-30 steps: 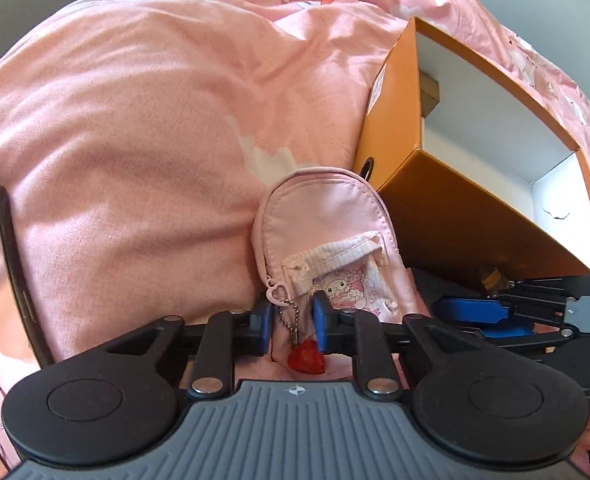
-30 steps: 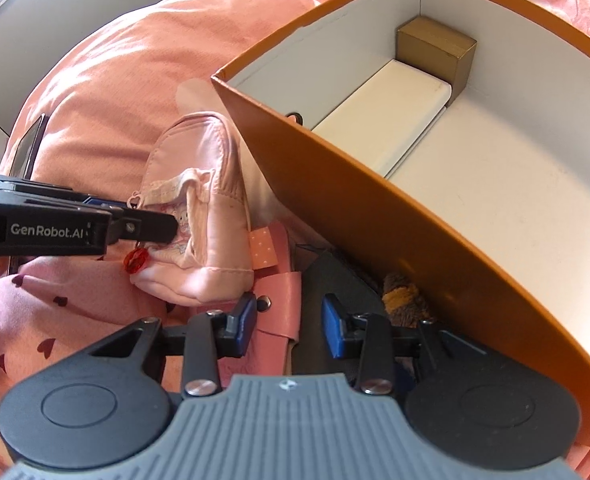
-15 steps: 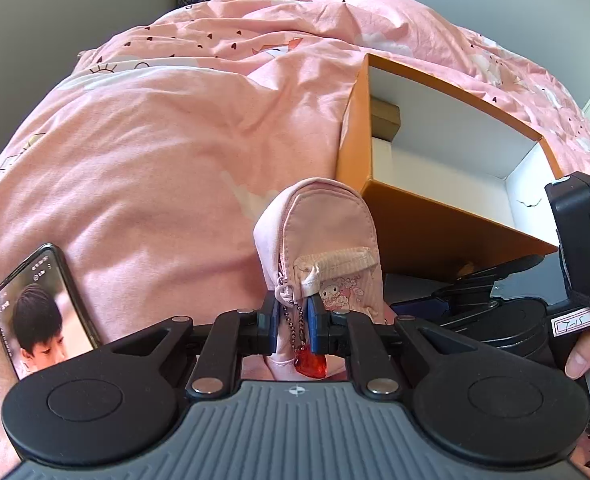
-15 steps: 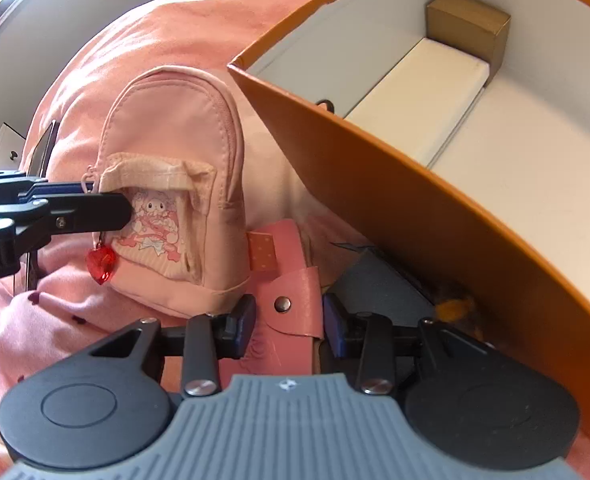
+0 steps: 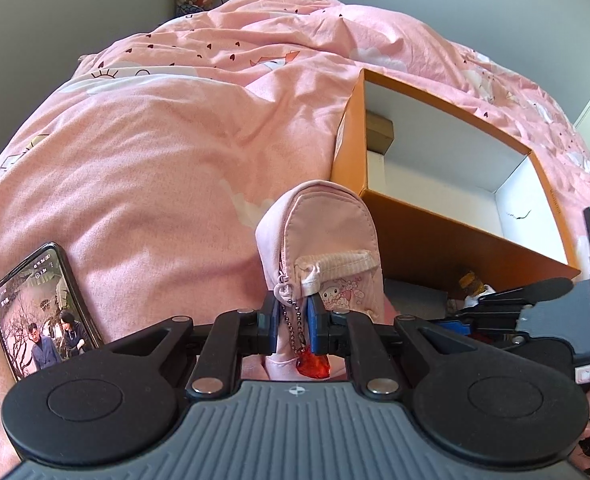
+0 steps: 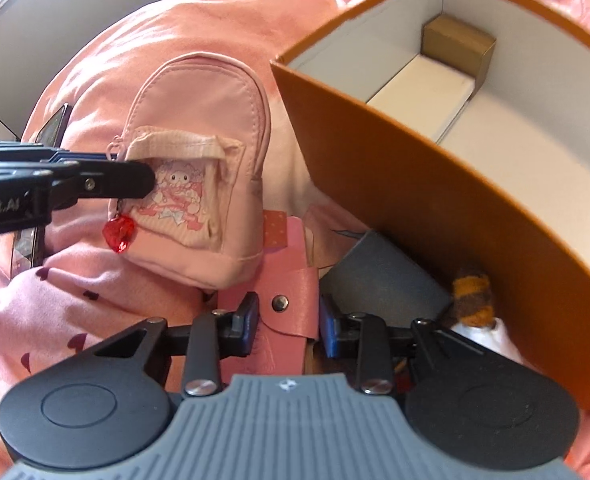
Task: Organize objects
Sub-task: 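Lift backpack with left gripper while right gripper lifts wallet toward shoebox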
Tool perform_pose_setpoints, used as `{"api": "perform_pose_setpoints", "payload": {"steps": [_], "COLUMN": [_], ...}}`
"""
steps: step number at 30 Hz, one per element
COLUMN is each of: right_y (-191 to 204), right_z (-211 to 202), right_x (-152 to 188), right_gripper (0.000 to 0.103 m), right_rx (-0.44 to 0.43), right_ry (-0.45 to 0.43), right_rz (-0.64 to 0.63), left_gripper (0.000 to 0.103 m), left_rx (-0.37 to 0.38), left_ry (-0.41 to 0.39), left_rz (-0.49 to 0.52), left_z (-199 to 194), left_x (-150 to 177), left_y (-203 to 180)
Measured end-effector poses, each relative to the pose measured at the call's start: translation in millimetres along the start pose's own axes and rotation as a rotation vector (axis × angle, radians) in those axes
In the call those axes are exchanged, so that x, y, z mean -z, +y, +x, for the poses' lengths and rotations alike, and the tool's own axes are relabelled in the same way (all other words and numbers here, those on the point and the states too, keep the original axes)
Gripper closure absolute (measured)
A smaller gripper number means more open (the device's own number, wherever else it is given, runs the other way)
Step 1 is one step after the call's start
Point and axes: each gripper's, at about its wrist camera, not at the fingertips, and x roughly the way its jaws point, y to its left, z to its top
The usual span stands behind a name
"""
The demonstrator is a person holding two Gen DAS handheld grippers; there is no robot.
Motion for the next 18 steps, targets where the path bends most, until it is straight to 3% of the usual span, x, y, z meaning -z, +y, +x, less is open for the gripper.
{"api": "perform_pose_setpoints", "payload": {"steps": [13, 18], "right_y": [13, 8], "right_z": [-80, -98], "right_x": [25, 28], "right_gripper": [0.070, 0.070], "right_rx": [0.120, 0.130], "right_ry": [-0.097, -0.136], "right_rz": [-0.047, -0.025], "left_gripper": [0.088, 0.088], "left_rx": [0.185, 0.203], "left_ry": [-0.107, -0.178], "left_rz": [-0.048, -0.030], "left_z": [-47, -66], "left_x": [-21, -36], "left_y": [-1, -8]}}
